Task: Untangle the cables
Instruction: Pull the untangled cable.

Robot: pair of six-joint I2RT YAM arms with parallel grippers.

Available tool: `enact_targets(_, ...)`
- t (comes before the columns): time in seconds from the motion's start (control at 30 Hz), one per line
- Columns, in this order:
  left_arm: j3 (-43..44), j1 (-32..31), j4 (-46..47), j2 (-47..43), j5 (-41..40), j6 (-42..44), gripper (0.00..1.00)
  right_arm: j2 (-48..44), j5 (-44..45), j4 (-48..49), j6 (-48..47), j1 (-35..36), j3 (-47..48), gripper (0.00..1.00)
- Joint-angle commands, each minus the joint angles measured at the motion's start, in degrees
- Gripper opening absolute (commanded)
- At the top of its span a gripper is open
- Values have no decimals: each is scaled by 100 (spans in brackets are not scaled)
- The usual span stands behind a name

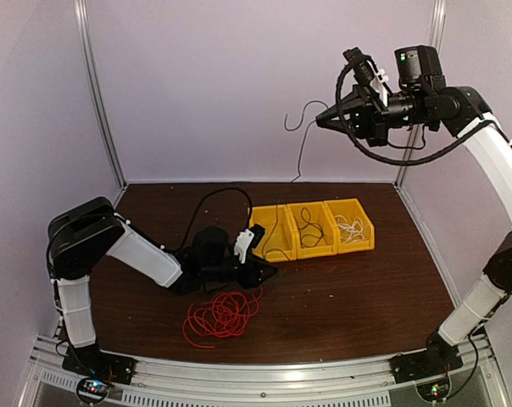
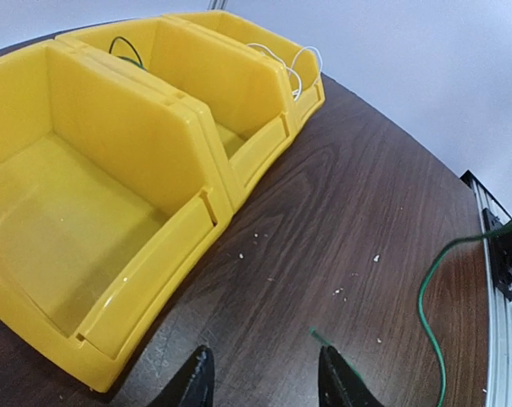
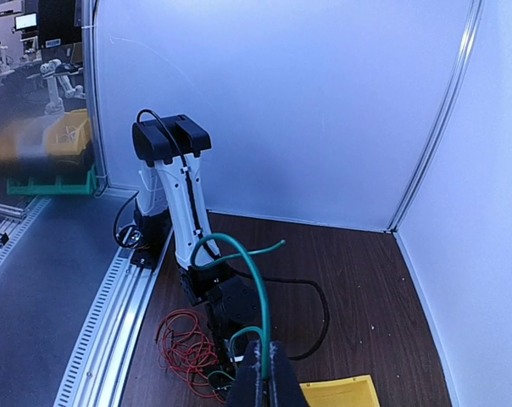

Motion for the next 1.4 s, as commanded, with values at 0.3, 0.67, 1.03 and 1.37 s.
enact_targets(0.3, 517, 29, 1007, 713, 1073, -653, 43, 276, 182, 1, -83, 440, 350, 0)
enact_targets(0.67, 1072, 33, 1141, 1198, 1415, -828, 38, 269, 232, 11, -101, 503, 357, 0)
enact_targets(1.03, 1215, 20, 1307, 1431, 1609, -976, 17, 269, 270, -16, -118, 530, 436, 0)
enact_targets(1.37, 1403, 20, 1018, 1584, 1701, -963, 25, 251, 330, -24, -136, 531, 445, 0)
